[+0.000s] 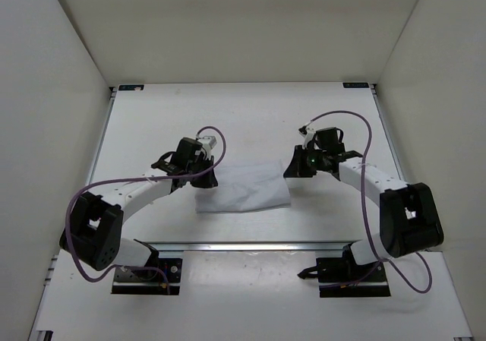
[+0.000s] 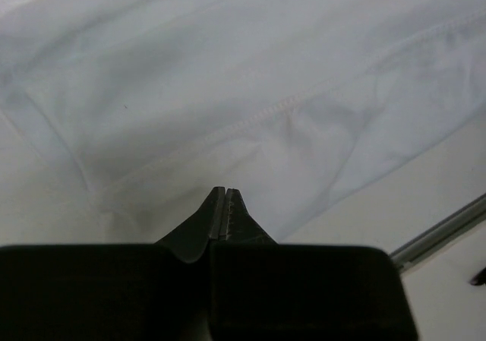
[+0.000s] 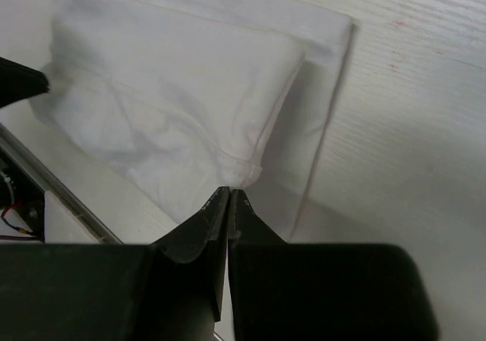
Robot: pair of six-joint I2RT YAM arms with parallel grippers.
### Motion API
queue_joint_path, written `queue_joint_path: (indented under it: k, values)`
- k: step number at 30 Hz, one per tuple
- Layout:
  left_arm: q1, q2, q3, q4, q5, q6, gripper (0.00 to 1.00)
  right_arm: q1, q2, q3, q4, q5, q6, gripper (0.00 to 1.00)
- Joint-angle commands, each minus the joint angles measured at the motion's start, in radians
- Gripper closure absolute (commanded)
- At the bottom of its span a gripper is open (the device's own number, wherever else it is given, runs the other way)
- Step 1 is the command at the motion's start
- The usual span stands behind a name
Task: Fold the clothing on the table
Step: Fold the skirt
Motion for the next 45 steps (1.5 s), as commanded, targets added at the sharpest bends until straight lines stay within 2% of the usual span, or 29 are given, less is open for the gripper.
queue_joint_path:
  k: [1,5,11,16,18,23,27,28,30,38,39,45]
  values:
    - [-0.007,-0.029,-0.047,0.022,0.095,-0.028,1.00,0.017,-0.084,0.016,0.038,-0.033,0.043,1.00]
    - [-0.014,0.000,-0.097,0.034,0.103,-0.051,1.00,0.026,-0.066,-0.063,0.066,-0.093,0.064,1.00]
    - [-0.014,0.043,-0.128,0.017,-0.015,-0.063,1.00,0.036,0.067,-0.098,0.044,-0.038,0.011,1.00]
    - [0.007,0.054,-0.116,0.007,-0.051,-0.040,1.00,0.019,0.137,-0.077,0.030,-0.005,0.001,0.98]
    - [0.009,0.052,-0.105,0.004,-0.038,-0.043,1.00,0.013,0.141,-0.066,0.029,-0.013,-0.002,0.91]
    - [0.009,0.018,-0.041,-0.036,-0.023,-0.017,0.93,-0.006,0.129,-0.018,0.014,-0.002,-0.011,0.52]
    - [0.026,-0.029,0.010,-0.065,-0.058,0.000,0.80,-0.009,0.102,-0.003,0.020,0.013,-0.020,0.38]
    - [0.038,-0.038,0.013,-0.058,-0.075,0.003,0.76,-0.015,0.108,-0.007,0.020,0.022,-0.017,0.37]
    - [0.036,-0.049,0.007,-0.062,-0.103,0.012,0.74,-0.006,0.117,-0.007,0.011,0.038,-0.025,0.37]
    - [0.004,-0.006,-0.065,-0.009,-0.187,0.021,0.75,0.004,0.103,-0.003,-0.005,0.067,-0.039,0.39]
    - [-0.003,0.010,-0.062,-0.009,-0.190,0.013,0.75,0.005,0.094,-0.001,-0.017,0.073,-0.037,0.43]
    - [0.004,0.069,-0.063,-0.016,-0.178,0.018,0.60,-0.039,0.095,0.000,-0.052,0.084,-0.068,0.44]
